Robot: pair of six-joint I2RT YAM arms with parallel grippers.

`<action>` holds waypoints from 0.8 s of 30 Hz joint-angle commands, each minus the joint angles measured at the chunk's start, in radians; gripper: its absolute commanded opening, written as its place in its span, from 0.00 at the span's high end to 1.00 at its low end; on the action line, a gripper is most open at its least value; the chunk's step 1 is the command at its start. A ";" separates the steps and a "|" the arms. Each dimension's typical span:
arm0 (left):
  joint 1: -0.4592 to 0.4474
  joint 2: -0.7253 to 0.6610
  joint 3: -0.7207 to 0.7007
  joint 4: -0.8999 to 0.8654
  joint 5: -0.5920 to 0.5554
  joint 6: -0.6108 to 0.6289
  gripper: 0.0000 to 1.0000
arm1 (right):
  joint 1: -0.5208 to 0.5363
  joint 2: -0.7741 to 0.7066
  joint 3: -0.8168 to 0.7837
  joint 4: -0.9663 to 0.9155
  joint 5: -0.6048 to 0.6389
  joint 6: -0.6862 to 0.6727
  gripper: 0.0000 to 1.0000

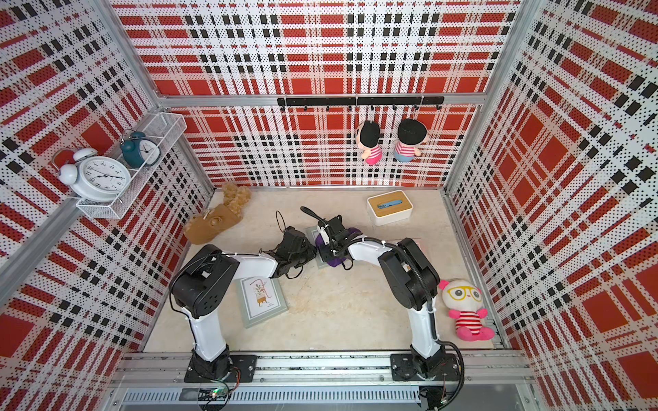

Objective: Wipe the picture frame with a cloth
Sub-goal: Wipe the dirt from the picture frame.

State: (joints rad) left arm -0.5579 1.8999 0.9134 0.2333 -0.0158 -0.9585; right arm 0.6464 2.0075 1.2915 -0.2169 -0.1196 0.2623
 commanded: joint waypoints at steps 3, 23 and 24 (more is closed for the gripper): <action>0.007 0.081 -0.060 -0.180 -0.018 0.012 0.77 | -0.114 0.010 -0.092 -0.112 0.055 0.025 1.00; 0.016 0.103 -0.059 -0.178 0.012 0.035 0.77 | -0.144 0.095 0.146 -0.160 0.169 0.066 1.00; 0.015 0.102 -0.056 -0.177 0.015 0.045 0.77 | -0.159 0.097 0.180 -0.168 0.185 0.068 1.00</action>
State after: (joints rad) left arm -0.5556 1.9217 0.9123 0.2874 0.0212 -0.9531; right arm 0.5526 2.0613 1.4197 -0.3092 -0.0246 0.3126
